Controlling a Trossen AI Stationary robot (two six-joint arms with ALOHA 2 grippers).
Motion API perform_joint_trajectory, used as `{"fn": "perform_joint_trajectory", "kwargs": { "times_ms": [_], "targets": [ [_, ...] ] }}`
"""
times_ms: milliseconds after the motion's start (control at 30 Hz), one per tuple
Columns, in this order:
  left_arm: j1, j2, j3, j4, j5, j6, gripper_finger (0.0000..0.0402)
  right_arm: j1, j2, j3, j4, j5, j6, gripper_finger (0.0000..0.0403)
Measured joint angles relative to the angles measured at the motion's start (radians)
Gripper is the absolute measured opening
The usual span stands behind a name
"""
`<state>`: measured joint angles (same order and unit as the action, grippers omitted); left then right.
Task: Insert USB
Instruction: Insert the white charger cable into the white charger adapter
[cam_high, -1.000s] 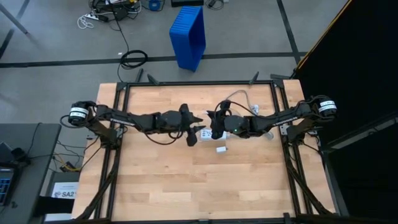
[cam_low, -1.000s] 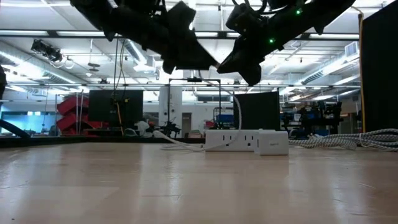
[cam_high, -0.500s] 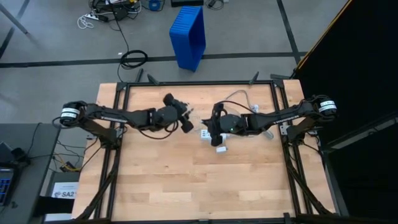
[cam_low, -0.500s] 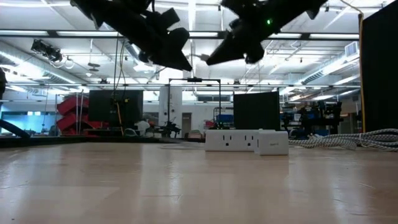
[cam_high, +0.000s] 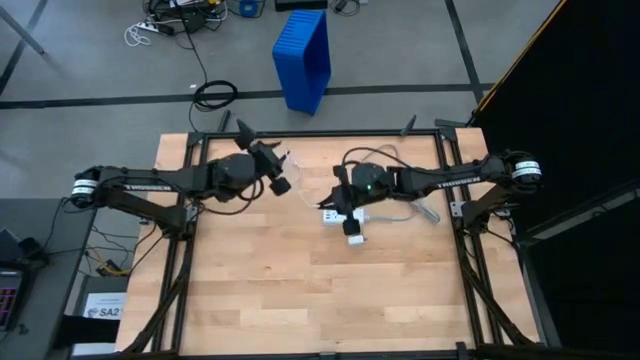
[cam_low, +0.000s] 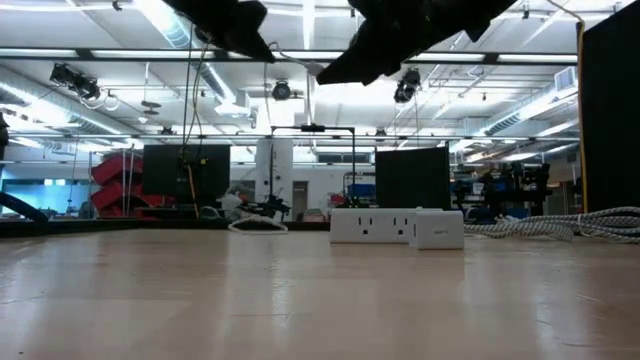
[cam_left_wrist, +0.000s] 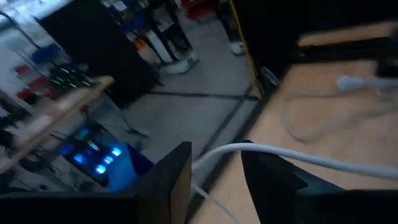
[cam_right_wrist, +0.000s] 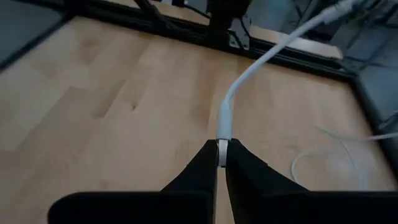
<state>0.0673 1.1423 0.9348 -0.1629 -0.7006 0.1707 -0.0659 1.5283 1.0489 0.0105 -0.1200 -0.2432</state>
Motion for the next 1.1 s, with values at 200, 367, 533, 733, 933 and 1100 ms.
{"fn": "perform_joint_trajectory", "kwargs": {
  "times_ms": [200,367,533,733,933,1100],
  "targets": [
    [-0.001,0.018,-0.002,-0.296,0.169,-0.211,0.0127,-0.055,0.000,0.000,0.001,-0.078,0.038,0.0000],
    [-0.002,0.022,-0.030,-0.352,0.314,-0.264,0.0127,-0.081,0.000,0.000,0.003,-0.094,0.060,0.0000],
    [-0.002,0.023,-0.065,-0.302,0.385,-0.256,0.0127,-0.090,0.000,0.000,0.003,-0.112,0.065,0.0000],
    [-0.003,0.023,-0.109,-0.152,0.584,-0.187,0.0127,-0.097,0.000,-0.001,0.003,-0.116,0.067,0.0000],
    [-0.003,0.023,-0.123,-0.069,0.664,-0.161,0.0127,-0.109,0.000,-0.001,0.003,-0.121,0.075,0.0000],
    [0.003,0.011,-0.123,-0.115,0.601,-0.118,0.0127,-0.118,0.000,-0.001,0.003,-0.123,0.084,0.0000]
  ]
}}
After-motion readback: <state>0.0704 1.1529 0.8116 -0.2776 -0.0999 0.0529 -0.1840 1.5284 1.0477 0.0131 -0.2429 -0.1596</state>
